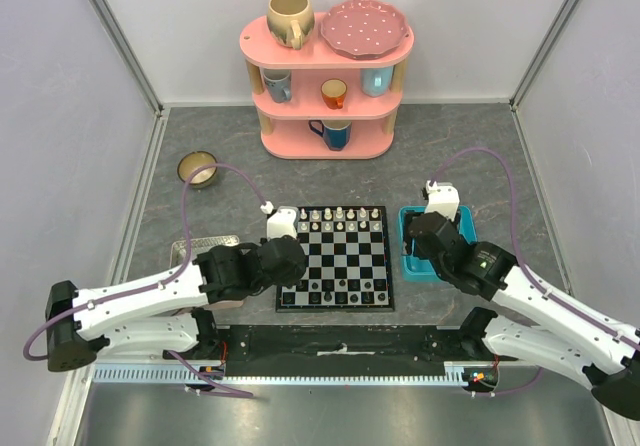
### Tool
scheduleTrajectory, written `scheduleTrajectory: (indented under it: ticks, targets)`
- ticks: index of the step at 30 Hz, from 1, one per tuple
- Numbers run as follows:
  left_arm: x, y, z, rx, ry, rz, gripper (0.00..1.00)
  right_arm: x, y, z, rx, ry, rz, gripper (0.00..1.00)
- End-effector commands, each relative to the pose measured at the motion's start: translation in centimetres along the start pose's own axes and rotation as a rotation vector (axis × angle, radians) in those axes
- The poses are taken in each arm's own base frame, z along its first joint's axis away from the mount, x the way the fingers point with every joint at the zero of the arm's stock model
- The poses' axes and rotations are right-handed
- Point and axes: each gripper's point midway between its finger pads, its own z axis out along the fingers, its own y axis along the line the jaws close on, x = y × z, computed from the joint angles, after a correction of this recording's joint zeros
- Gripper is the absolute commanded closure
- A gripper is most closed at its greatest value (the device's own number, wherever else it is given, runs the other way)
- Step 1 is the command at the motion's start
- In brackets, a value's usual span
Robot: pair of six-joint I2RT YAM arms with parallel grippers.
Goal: Set up the chess pieces on the board
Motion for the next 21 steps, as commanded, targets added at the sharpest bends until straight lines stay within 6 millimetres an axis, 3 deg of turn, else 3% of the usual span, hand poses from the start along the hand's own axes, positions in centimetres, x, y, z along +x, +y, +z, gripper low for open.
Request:
scheduleTrajectory:
  ticks: [1, 13, 21]
  targets:
    - [0.3, -0.2, 0.8, -0.029, -0.019, -0.068, 0.98, 0.3, -0.2, 0.1, -0.003, -0.013, 0.042, 0.26]
    - [4.6, 0.7, -0.3, -0.260, -0.082, -0.099, 0.98, 1.7, -0.9, 0.9, 0.021, 0.006, -0.001, 0.25]
    - [5.5, 0.1, 0.1, -0.283, -0.139, -0.136, 0.98, 1.9, -0.8, 1.1, 0.012, 0.005, -0.007, 0.25]
